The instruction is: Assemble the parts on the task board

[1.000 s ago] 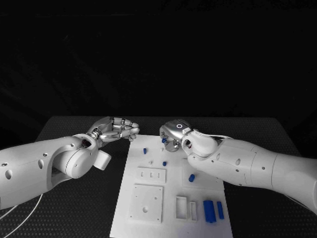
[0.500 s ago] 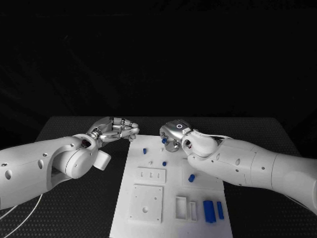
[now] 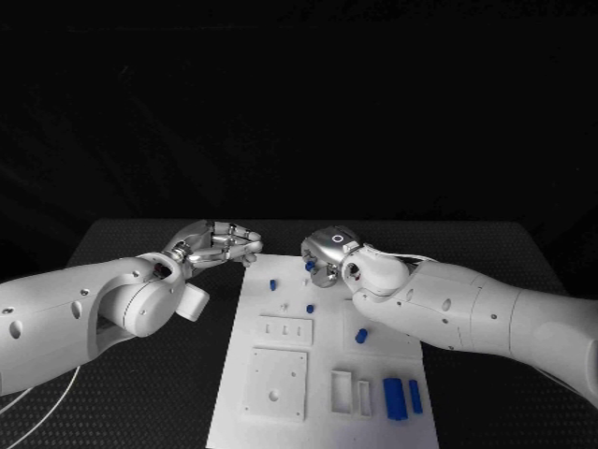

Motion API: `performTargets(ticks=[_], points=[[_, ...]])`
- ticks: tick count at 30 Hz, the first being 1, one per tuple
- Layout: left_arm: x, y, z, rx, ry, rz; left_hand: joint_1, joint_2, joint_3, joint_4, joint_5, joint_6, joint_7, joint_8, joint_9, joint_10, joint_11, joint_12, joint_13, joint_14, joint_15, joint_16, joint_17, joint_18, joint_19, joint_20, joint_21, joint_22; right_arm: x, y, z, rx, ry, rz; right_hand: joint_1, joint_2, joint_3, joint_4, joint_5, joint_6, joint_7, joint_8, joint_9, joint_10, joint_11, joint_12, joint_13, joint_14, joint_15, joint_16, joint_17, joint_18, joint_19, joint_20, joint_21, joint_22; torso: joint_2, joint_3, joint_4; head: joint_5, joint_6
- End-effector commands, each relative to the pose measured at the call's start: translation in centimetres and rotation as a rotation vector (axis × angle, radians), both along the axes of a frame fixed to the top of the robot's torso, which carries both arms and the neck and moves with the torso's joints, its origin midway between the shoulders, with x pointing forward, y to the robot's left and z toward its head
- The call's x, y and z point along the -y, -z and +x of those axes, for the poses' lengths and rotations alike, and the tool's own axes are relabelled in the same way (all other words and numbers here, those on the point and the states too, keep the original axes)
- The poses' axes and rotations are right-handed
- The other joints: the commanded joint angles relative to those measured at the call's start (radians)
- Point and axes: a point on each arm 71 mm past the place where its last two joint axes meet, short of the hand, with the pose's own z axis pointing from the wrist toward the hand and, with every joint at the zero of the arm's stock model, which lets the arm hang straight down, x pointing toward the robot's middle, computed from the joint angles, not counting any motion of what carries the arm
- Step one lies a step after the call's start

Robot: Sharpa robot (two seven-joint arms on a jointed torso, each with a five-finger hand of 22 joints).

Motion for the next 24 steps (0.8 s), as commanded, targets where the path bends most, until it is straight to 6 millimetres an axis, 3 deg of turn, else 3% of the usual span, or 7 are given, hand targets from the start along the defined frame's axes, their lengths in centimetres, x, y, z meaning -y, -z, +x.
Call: performTargets(ticks=[1, 8, 16, 24], points=[[0.22, -0.17, -0.01, 0.006, 0.012, -0.007, -0.007, -0.006, 0.005, 0.001, -0.005, -0.005, 0.005, -0.006, 0.002, 0.002, 0.005, -0.003, -0.001, 0.003, 0.002, -0.006, 0.001, 0.019, -0.006, -0.002, -0.005, 0.006, 0.0, 0.17, 0.05, -0.018, 0.005, -0.008, -0.003, -0.023, -0.014, 0.002, -0.007, -0.014, 0.005, -0.01, 0.005, -0.019, 0.002, -0.005, -0.005, -0.002, 0.007, 0.002, -0.003, 0.048, -0.001, -0.001, 0.005, 0.018, 0.0, -0.0003, 0.0012, -0.001, 0.0], [0.21, -0.17, -0.01, 0.005, 0.013, -0.007, -0.008, -0.006, 0.005, 0.001, -0.005, -0.005, 0.006, -0.006, 0.002, 0.002, 0.005, -0.003, -0.001, 0.003, 0.002, -0.007, 0.001, 0.019, -0.006, -0.002, -0.005, 0.006, 0.15, 0.19, 0.15, -0.018, 0.015, -0.008, -0.005, -0.044, -0.027, 0.011, -0.007, -0.03, 0.012, -0.019, 0.005, -0.038, 0.009, -0.007, -0.007, -0.003, 0.013, 0.004, -0.008, 0.048, -0.003, -0.002, 0.005, 0.017, 0.0, -0.0005, -0.0004, -0.001, 0.0], [0.24, -0.16, 0.01, 0.004, 0.013, -0.006, -0.008, -0.006, 0.005, 0.001, -0.006, -0.005, 0.006, -0.006, 0.002, 0.002, 0.005, -0.004, -0.001, 0.004, 0.002, -0.007, 0.002, 0.019, -0.006, -0.002, -0.005, 0.006, 0.13, 0.19, 0.16, -0.02, 0.016, -0.003, -0.006, -0.051, -0.031, 0.013, -0.007, -0.035, 0.014, -0.021, 0.005, -0.044, 0.011, -0.008, -0.008, -0.003, 0.015, 0.004, -0.009, 0.048, -0.005, -0.002, 0.005, 0.017, 0.0, 0.0004, -0.0004, -0.002, 0.0], [0.21, -0.15, 0.03, 0.004, 0.013, -0.006, -0.008, -0.007, 0.005, 0.001, -0.006, -0.006, 0.006, -0.007, 0.002, 0.001, 0.005, -0.005, -0.001, 0.004, 0.002, -0.008, 0.002, 0.019, -0.006, -0.002, -0.005, 0.006, 0.23, 0.09, 0.17, -0.016, 0.019, 0.019, -0.011, -0.062, -0.058, 0.006, -0.007, -0.077, 0.031, -0.043, 0.0, -0.099, 0.028, -0.01, -0.02, -0.009, 0.032, 0.006, -0.018, 0.048, -0.017, -0.001, 0.002, 0.017, 0.0, 0.0003, -0.0011, -0.001, 0.001]])
